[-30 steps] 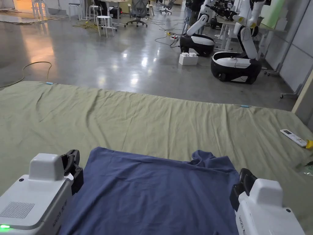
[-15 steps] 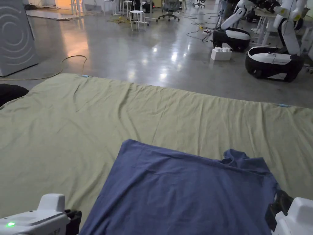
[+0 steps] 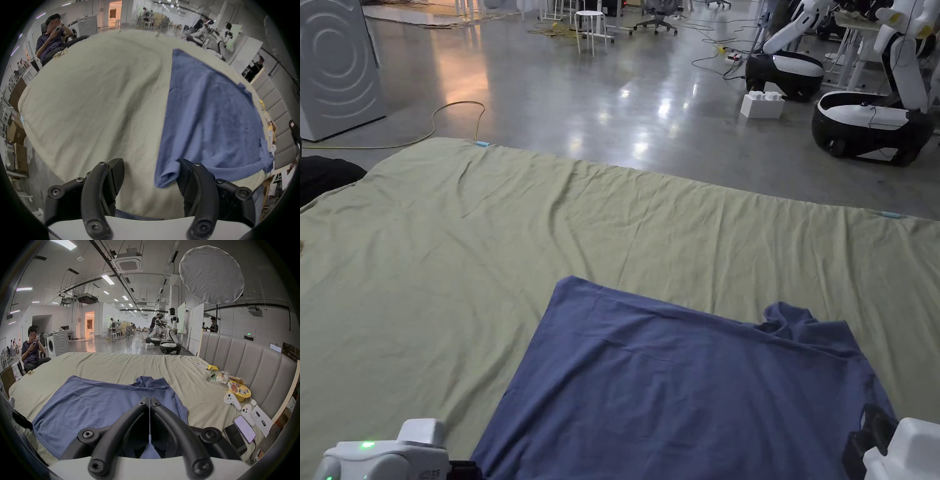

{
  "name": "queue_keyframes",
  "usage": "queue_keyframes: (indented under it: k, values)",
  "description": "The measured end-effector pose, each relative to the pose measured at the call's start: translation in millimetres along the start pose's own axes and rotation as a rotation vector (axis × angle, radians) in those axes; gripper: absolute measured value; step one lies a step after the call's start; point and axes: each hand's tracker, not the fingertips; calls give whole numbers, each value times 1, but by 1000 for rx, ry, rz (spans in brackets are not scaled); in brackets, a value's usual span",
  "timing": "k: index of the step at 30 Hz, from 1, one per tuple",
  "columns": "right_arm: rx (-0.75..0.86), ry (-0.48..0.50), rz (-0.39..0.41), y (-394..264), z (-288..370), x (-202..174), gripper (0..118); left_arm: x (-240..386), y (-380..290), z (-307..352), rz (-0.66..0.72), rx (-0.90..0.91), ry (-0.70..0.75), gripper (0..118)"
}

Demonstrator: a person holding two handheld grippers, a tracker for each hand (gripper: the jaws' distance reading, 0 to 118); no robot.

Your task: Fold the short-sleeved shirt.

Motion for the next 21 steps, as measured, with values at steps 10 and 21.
queue_keyframes:
  k: [10,21]
  values:
    - [-24,-8,-11,-9,-2,6,2,34,-11,21,-87,29,83,71]
    - [-46,-5,-33,-20,-4,9,2,38,-19,42,-100,66,58,71]
